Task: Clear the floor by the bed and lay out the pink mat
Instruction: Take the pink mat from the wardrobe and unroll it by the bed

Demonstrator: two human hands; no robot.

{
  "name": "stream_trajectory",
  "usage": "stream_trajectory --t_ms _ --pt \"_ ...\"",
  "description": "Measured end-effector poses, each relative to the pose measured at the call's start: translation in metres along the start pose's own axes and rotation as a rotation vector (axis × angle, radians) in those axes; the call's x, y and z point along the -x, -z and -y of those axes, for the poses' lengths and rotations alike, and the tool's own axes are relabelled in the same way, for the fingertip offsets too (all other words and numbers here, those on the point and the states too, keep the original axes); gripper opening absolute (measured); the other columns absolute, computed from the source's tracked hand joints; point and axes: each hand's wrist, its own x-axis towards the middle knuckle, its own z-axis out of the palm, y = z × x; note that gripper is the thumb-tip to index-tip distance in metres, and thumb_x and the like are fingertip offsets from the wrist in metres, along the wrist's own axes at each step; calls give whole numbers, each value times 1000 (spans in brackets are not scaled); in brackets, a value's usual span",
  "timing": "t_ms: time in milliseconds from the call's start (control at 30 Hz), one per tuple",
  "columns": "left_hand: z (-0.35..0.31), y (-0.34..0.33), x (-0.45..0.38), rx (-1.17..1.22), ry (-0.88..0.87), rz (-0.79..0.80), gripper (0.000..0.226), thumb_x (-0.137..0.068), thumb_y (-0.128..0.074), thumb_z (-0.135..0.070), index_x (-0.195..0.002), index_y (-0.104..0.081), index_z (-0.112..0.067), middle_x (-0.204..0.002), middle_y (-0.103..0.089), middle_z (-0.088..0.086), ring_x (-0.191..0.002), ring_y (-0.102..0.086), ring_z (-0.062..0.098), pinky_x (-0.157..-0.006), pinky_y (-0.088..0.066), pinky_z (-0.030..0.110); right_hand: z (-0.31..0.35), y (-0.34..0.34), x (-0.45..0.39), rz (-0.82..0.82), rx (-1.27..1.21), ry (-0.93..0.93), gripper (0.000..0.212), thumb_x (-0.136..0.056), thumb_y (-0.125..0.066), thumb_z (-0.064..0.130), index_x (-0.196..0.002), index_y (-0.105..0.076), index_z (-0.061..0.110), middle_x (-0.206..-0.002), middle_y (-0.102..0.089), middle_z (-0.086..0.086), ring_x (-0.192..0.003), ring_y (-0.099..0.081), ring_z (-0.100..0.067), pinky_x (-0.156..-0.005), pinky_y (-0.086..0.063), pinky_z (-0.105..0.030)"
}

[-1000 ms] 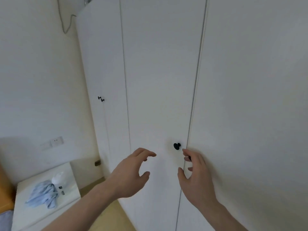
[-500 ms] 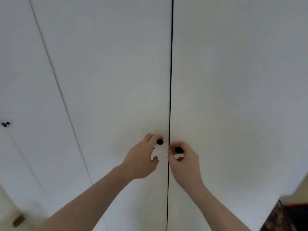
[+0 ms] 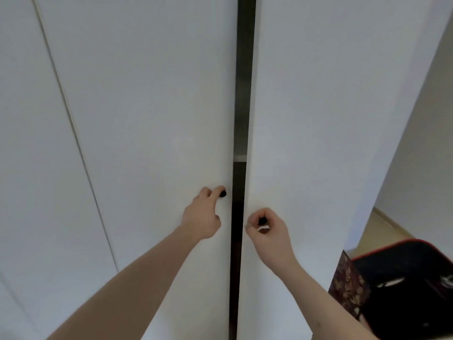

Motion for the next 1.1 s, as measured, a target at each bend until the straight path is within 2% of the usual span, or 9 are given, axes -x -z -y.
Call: stream_trajectory --t_ms 167,400,533,600,667,867,933,1000,1100 --pt "-11 2 4 -109 13 -24 72 -78 -60 -9 -141 -33 -32 -130 -39 2 -102 -52 25 -65 -42 33 4 32 41 -83 50 6 26 -79 -74 11 -68 -54 25 -76 -63 4 -82 -60 -19 -77 -49 -31" --pt "-9 -6 2 -141 18 -87 61 -78 -59 -8 -133 -41 -27 -125 -40 3 -99 -51 28 -63 -44 37 24 96 99 -303 37 4 60 -77 -87 19 -55 -32 21 -57 -40 6 -66 -45 -12 -69 -40 -25" --pt "-11 -16 0 -92 5 -140 56 -78 -61 -7 -128 -44 -24 -123 -42 6 -96 -52 33 -64 -45 40 24 142 128 -474 48 19 58 -75 -80 11 -59 -26 22 -57 -32 1 -61 -35 -16 -66 -34 -31" --pt "-10 -18 -2 -86 5 -171 53 -77 -63 -7 -125 -46 -23 -121 -43 8 -94 -54 37 -65 -46 42 23 162 140 -563 -18 7 53 -75 -71 -5 -64 -23 14 -61 -27 -9 -61 -27 -22 -61 -28 -33" --pt "-8 -22 -7 -71 -9 -184 51 -76 -65 -7 -120 -46 -22 -119 -43 10 -90 -54 41 -65 -48 45 26 184 147 -673 -70 -30 50 -77 -61 -17 -67 -21 12 -63 -24 -7 -61 -23 -19 -55 -25 -27" --pt "-6 -35 -17 32 -46 -217 54 -70 -72 0 -114 -46 -20 -113 -43 13 -86 -55 47 -71 -53 56 17 254 153 -899 -151 -98 54 -80 -62 -16 -71 -23 20 -71 -34 -2 -63 -33 -14 -58 -31 -23" --pt "-9 -35 -15 32 -59 -230 53 -70 -72 0 -113 -46 -17 -115 -42 13 -83 -55 46 -69 -53 55 11 266 158 -970 -173 -120 49 -84 -64 -14 -74 -30 20 -72 -48 -1 -68 -48 -13 -64 -39 -23" --pt "-13 -31 -12 20 -45 -226 49 -72 -70 -2 -112 -46 -17 -116 -43 13 -84 -56 46 -67 -52 53 3 266 164 -1054 -114 -127 38 -86 -63 -12 -82 -40 18 -96 -66 5 -87 -63 -13 -76 -47 -26" --pt "-20 -27 -6 -11 -7 -237 42 -75 -66 -5 -111 -47 -16 -117 -47 13 -91 -57 45 -68 -49 50 0 241 169 -1109 245 -21 34 -82 -66 -9 -99 -53 18 -142 -45 4 -137 -47 -15 -109 -40 -31"
